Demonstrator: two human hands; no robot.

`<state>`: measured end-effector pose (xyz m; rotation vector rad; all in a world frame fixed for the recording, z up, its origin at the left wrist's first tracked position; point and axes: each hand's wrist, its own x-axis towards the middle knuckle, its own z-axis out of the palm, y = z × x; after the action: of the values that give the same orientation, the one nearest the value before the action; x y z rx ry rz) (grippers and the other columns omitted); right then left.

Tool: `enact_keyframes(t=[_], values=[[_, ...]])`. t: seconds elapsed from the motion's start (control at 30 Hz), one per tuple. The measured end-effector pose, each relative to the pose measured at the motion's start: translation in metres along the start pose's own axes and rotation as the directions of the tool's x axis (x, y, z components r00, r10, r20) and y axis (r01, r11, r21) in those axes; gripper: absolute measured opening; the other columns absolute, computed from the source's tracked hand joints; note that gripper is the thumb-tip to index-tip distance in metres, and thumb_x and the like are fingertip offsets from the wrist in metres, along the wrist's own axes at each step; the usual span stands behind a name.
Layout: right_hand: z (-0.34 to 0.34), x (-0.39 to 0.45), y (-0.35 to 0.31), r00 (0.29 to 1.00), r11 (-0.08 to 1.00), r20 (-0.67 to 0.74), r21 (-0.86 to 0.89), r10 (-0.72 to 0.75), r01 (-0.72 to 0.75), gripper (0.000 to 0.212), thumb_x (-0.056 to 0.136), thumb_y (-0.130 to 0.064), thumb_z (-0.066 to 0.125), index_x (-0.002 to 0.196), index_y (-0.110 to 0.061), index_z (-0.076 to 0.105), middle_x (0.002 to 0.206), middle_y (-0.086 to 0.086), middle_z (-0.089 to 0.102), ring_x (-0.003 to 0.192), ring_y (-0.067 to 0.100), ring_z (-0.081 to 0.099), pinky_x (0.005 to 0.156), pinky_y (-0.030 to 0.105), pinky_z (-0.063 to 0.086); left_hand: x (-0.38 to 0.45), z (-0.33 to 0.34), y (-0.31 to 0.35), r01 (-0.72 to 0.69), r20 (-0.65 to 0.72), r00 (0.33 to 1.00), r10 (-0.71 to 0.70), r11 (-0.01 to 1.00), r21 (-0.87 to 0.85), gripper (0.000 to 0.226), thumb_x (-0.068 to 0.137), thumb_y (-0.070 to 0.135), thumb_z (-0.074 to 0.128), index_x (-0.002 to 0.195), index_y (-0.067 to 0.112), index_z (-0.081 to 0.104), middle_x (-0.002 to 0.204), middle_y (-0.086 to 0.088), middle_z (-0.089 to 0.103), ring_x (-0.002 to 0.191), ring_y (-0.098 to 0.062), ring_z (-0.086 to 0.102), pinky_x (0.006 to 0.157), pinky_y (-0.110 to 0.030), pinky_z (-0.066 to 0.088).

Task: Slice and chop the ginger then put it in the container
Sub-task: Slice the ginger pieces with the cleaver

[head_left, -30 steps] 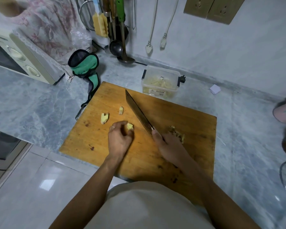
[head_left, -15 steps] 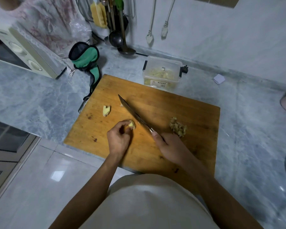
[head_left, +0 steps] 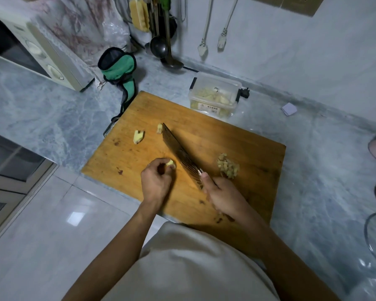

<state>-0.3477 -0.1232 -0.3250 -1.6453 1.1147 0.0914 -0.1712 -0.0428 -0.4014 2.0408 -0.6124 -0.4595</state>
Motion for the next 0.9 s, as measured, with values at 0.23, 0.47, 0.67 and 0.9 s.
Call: enact_keyframes(t=[0.23,0.47,0.67,0.9], values=[[-0.009,-0.005,0.021,1.0,0.966,0.008,0.258,0.005,-0.007,0.061,0.1,-0.065,0.034,0.076,-0.014,0.056,0.058,0.002,0.046,0.042,0.013,0.04,0.042,0.025,0.035,-0.008,-0.006,0.016,-0.15,-0.06,0.986,0.155,0.986,0.072,0.014,0.086,0.008,0.068,0.096,0.016,0.073,0.107,0.004,0.067,0.101,-0.01,0.058,0.094,-0.022,0.044],[-0.025,-0.021,0.029,0.999,0.834,0.03,0.55,0.038,-0.048,0.058,0.101,-0.061,0.039,0.071,-0.013,0.057,0.053,0.002,0.046,0.039,0.013,0.036,0.039,0.022,0.031,-0.006,0.016,0.054,0.334,0.273,0.928,-0.253,0.891,-0.307,0.014,0.099,0.011,0.056,0.104,0.009,0.068,0.088,-0.002,0.069,0.077,-0.012,0.063,0.079,-0.026,0.052],[-0.034,-0.039,0.038,0.999,0.788,0.022,0.615,0.031,-0.038,0.058,0.088,-0.067,0.042,0.073,-0.012,0.056,0.053,0.002,0.044,0.038,0.012,0.036,0.038,0.021,0.031,-0.003,0.032,0.073,0.752,0.696,0.645,-0.316,0.424,-0.505,0.012,0.099,0.002,0.051,0.103,0.005,0.062,0.088,-0.01,0.075,0.08,-0.019,0.073,0.075,-0.032,0.061],[-0.049,-0.053,0.05,0.982,0.943,-0.188,0.324,-0.012,0.073,0.064,0.095,-0.068,0.032,0.074,-0.012,0.056,0.059,0.006,0.048,0.045,0.013,0.043,0.045,0.024,0.039,-0.006,0.054,0.067,0.583,0.509,0.778,-0.369,0.726,-0.364,0.009,0.09,0.002,0.066,0.097,0.0,0.071,0.067,-0.003,0.072,0.056,-0.008,0.065,0.061,-0.019,0.058]])
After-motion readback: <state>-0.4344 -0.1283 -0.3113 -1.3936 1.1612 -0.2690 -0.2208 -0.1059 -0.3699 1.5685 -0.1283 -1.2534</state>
